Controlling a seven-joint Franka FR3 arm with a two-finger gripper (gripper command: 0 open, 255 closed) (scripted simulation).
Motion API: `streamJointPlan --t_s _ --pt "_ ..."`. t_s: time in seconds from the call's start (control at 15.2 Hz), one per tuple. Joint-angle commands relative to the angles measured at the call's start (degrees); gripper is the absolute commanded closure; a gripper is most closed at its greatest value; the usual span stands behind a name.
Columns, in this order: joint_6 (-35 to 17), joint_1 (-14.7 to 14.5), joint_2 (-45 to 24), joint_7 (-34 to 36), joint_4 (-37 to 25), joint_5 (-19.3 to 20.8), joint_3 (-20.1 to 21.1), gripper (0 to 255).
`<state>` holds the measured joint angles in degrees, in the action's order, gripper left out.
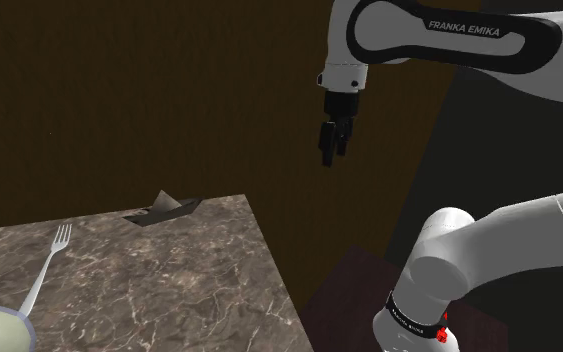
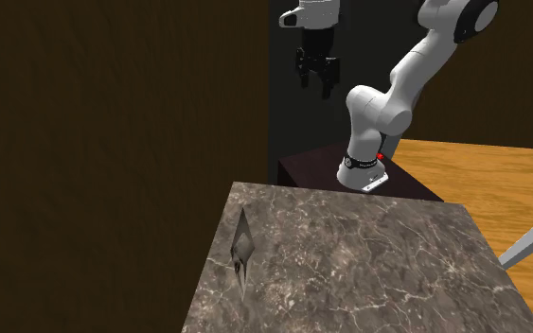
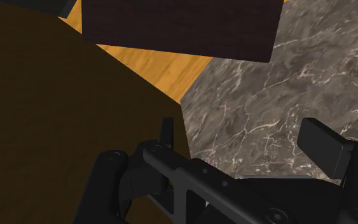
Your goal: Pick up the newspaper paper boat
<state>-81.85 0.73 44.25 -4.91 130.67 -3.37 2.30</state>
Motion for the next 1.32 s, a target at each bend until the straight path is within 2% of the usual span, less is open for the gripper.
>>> streamJointPlan --t_s 0.0,0.59,1.25 --pt "0.0 0.0 0.0 0.0 0.0 0.0 0.0 0" --pt "-11.4 -4.6 -17.7 -10.2 -6.9 -0.5 0.5 0" --pt "-18.3 -8.9 -37.2 -20.3 -20.4 -1.0 3.1 0"
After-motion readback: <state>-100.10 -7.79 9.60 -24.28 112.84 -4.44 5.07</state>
